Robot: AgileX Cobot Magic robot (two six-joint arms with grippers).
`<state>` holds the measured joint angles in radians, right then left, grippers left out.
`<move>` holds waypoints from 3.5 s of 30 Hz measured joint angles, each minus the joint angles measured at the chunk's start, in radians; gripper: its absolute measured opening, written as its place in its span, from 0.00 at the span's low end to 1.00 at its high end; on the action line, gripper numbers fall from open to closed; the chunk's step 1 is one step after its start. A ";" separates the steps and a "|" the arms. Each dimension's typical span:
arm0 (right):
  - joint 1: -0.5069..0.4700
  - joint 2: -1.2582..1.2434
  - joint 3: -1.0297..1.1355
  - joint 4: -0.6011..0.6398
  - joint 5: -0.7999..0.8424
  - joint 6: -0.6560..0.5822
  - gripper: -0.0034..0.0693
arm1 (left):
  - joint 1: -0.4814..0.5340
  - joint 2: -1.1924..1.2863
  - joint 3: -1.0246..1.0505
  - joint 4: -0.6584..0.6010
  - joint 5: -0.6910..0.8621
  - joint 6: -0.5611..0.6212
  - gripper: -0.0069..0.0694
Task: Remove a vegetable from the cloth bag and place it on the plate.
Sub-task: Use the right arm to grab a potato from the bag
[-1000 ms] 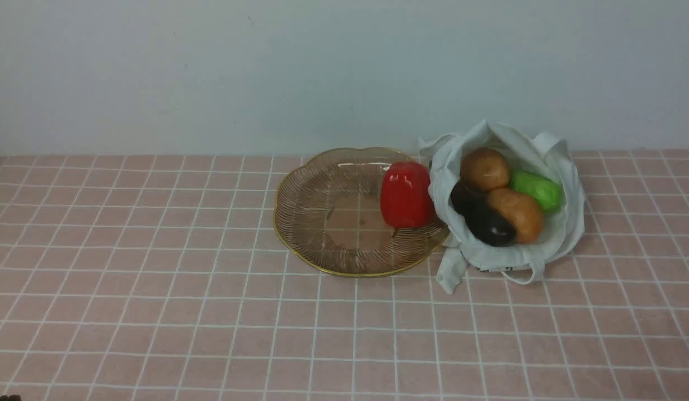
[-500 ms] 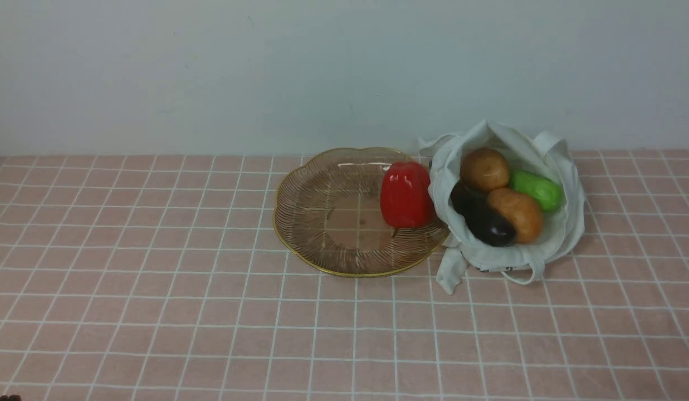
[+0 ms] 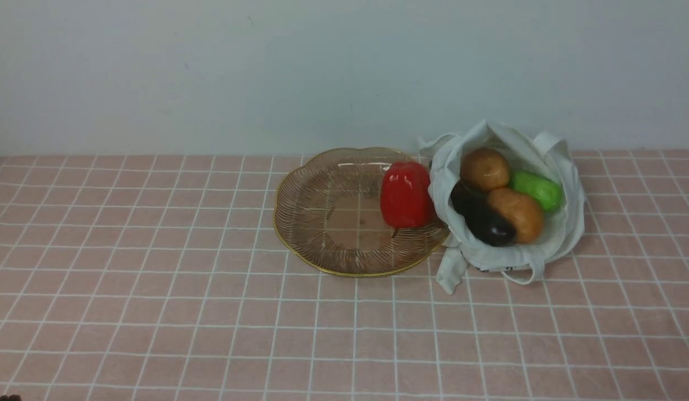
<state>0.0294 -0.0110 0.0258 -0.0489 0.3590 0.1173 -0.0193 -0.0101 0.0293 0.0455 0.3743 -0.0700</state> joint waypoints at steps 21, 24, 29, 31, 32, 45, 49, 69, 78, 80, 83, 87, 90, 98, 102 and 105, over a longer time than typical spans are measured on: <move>0.000 0.000 0.002 0.631 -0.250 0.224 0.02 | 0.000 0.000 0.000 0.000 0.000 0.000 0.08; 0.000 0.000 0.002 0.677 -0.257 0.221 0.02 | 0.000 0.000 0.000 0.000 0.000 0.000 0.08; 0.000 0.000 0.002 0.702 -0.264 0.220 0.02 | 0.000 0.000 0.000 0.000 0.000 0.000 0.08; 0.000 0.000 0.002 0.704 -0.282 0.220 0.02 | 0.000 0.000 0.000 0.000 0.000 0.000 0.08; 0.000 0.000 0.002 0.704 -0.305 0.213 0.02 | 0.000 0.000 0.000 0.000 0.000 0.000 0.08; 0.000 0.320 -0.603 0.374 0.166 -0.203 0.04 | 0.000 0.000 0.000 0.000 0.000 0.000 0.08; 0.000 0.569 -0.726 0.345 0.415 -0.218 0.10 | 0.000 0.000 0.000 0.000 0.000 0.000 0.08; 0.121 1.640 -1.262 0.401 0.591 -0.426 0.71 | 0.000 0.000 0.000 0.000 0.000 0.000 0.08; 0.137 1.877 -1.440 0.250 0.450 -0.258 0.73 | 0.000 0.000 0.000 0.000 0.000 0.000 0.08; 0.137 1.929 -1.443 0.248 0.401 -0.249 0.73 | 0.000 0.000 0.000 0.000 0.000 0.000 0.08; 0.137 1.977 -1.444 0.249 0.363 -0.247 0.73 | 0.000 0.000 0.000 0.000 0.000 0.000 0.08; 0.137 2.021 -1.445 0.251 0.328 -0.245 0.73 | 0.000 0.000 0.000 0.000 0.000 0.000 0.08; 0.137 2.035 -1.446 0.252 0.317 -0.242 0.71 | 0.000 0.000 0.000 0.000 0.000 0.000 0.08; 0.137 2.017 -1.447 0.241 0.340 -0.235 0.66 | 0.000 0.000 0.000 0.000 0.000 0.000 0.08; 0.137 1.973 -1.447 0.206 0.393 -0.224 0.66 | 0.000 0.000 0.000 0.000 0.000 0.000 0.08; 0.137 1.871 -1.447 0.170 0.501 -0.201 0.66 | 0.000 0.000 0.000 0.000 0.000 0.000 0.08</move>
<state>0.1664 1.8595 -1.4208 0.1211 0.8600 -0.0835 -0.0193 -0.0101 0.0293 0.0455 0.3743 -0.0700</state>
